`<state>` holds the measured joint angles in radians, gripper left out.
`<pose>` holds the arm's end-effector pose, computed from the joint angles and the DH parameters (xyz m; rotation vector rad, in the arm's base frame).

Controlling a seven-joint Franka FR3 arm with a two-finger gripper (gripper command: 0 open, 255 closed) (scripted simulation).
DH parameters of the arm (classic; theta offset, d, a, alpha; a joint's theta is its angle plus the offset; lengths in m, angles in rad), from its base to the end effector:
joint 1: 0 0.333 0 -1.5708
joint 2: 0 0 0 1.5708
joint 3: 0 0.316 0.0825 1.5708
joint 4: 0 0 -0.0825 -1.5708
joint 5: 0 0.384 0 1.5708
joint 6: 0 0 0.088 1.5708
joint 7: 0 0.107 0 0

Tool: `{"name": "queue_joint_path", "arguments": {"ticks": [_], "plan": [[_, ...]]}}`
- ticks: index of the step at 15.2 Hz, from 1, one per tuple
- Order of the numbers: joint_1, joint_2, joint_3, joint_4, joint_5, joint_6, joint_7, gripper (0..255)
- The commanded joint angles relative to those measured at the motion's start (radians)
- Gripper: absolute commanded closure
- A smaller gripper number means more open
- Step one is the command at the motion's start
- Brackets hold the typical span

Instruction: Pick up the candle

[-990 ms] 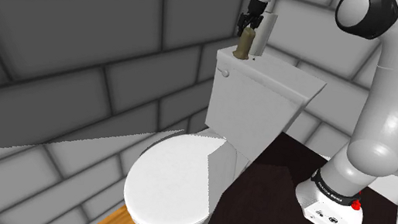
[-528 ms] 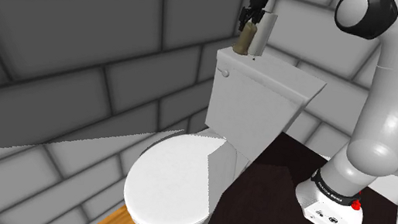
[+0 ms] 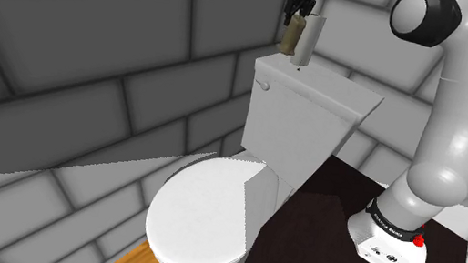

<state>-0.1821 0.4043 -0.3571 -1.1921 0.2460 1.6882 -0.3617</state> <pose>0.6192 -0.2823 0.5782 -3.0742 0.2429 -0.2312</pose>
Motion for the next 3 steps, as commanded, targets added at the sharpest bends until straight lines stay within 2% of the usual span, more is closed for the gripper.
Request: {"name": "queue_joint_path", "arguments": {"ticks": [1,3], "plan": [[-0.007,0.011,0.000,0.045,0.004,-0.033,0.002,255],[-0.008,0.012,0.000,0.048,0.004,-0.036,0.003,255]]}}
